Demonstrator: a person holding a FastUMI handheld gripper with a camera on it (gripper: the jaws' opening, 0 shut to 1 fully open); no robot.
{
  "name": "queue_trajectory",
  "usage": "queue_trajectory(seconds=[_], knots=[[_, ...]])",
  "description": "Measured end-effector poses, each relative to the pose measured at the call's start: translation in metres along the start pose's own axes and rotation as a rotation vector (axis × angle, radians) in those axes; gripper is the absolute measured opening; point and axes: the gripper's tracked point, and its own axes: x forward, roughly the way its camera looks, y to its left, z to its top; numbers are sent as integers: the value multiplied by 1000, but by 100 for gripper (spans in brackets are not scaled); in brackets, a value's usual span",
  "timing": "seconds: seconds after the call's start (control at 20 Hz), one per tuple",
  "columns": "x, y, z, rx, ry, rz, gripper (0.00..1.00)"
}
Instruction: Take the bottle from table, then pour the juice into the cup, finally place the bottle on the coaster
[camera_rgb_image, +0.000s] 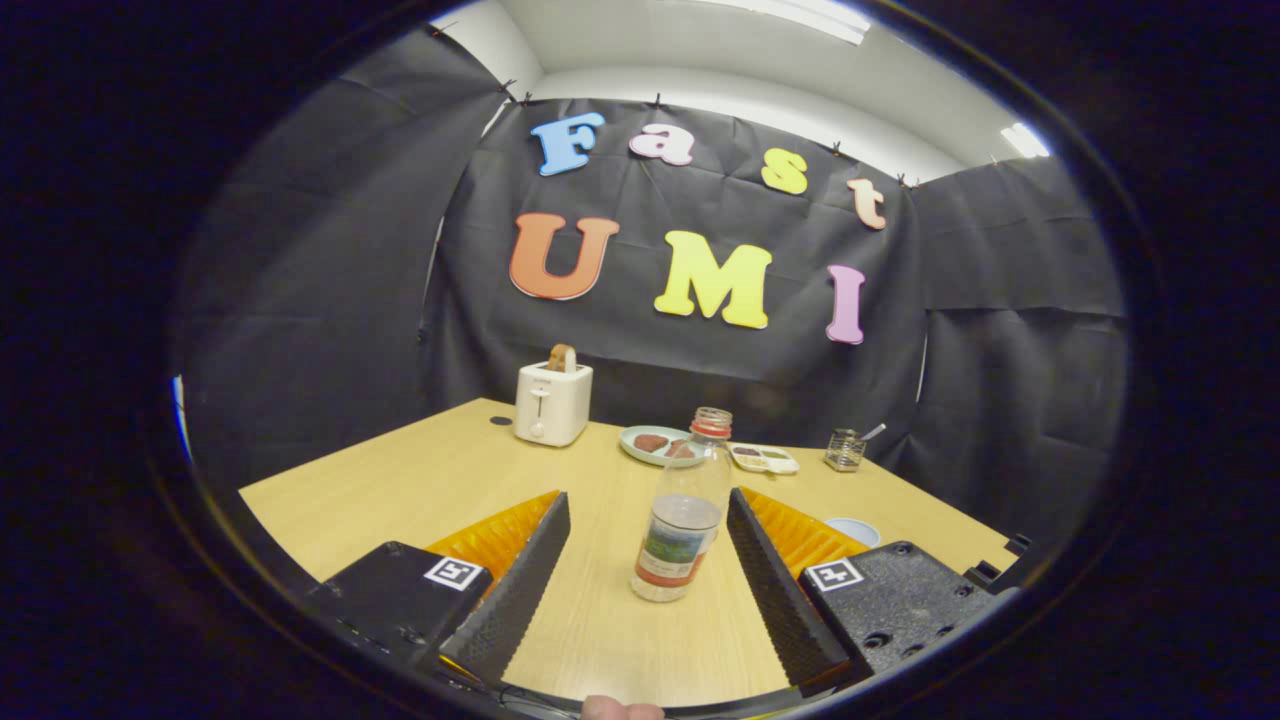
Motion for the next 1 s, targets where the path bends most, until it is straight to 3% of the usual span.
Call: queue_trajectory(seconds=[0.25, 1.0], knots=[[37, -26, -31, 28, 45, -48, 100], [109, -21, -70, 53, 150, -12, 97]])
